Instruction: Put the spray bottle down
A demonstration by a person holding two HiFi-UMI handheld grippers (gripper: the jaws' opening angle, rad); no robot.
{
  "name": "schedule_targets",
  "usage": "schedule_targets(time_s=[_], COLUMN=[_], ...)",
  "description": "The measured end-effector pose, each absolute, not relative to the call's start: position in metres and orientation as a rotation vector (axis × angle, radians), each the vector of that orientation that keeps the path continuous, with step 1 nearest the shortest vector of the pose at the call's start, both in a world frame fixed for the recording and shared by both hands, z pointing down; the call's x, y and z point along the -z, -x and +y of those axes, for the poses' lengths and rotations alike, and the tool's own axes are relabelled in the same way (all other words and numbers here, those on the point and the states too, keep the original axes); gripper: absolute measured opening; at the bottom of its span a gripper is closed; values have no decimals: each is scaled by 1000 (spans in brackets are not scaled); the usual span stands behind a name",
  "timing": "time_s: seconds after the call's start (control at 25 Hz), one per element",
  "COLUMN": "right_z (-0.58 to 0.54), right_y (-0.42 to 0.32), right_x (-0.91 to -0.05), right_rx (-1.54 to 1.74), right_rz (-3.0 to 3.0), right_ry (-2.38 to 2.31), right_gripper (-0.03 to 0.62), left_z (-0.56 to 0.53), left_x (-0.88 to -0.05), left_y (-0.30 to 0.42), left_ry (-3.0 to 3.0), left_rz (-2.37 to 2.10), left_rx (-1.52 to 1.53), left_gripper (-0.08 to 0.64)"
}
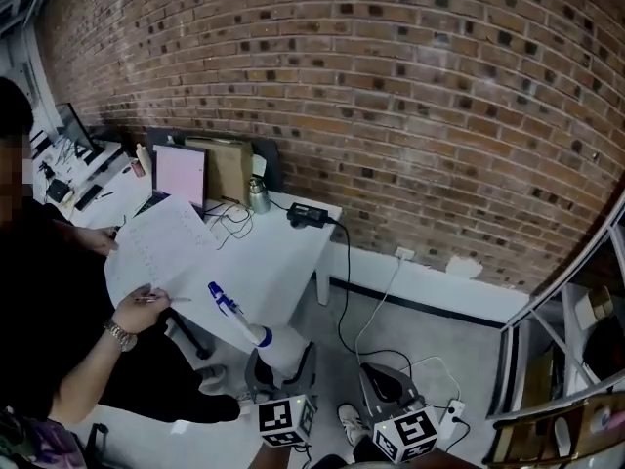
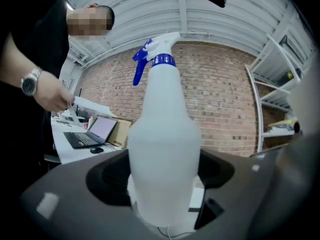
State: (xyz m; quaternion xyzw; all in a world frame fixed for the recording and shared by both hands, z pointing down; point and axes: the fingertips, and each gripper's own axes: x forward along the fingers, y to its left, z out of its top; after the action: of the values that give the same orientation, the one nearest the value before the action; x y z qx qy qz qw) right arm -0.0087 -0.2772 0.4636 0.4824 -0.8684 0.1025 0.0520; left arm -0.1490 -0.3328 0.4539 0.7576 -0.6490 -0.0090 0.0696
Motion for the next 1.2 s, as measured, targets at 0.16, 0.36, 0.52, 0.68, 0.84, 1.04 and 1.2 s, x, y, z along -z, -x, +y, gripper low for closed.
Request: schedule_targets(time_s=[0.16, 0.36, 0.52, 0.68, 0.84, 1.04, 1.2], right_z=[-325, -367, -385, -397, -404, -410, -409], right_y=[12, 17, 18, 17, 14, 13, 16], right_x=[-472, -481, -495, -508, -519, -529, -526], right_rx=[-332, -298, -348, -383, -408, -424, -420], right_rz=[-2633, -2640, -2620, -2594, -2571, -2557, -2572], right_ry=[-1412, -1376, -1365, -1361, -1359, -1349, -1334], right_gripper=[-1, 0, 0, 0, 0, 0, 0], left_z=[-409, -479, -515, -540, -553, -565, -563], left_x=[-467, -491, -516, -544, -558, -557, -557], left_y=[178, 208, 222, 232, 238, 235, 235], left_ry=[-2190, -2118, -2090, -2065, -2053, -2063, -2045], left_rz=[-2082, -2214, -2280, -2307, -2321, -2350, -2379], left_rx=[53, 21, -41, -104, -109, -118, -118], left_gripper=[388, 388, 388, 388, 388, 388, 388])
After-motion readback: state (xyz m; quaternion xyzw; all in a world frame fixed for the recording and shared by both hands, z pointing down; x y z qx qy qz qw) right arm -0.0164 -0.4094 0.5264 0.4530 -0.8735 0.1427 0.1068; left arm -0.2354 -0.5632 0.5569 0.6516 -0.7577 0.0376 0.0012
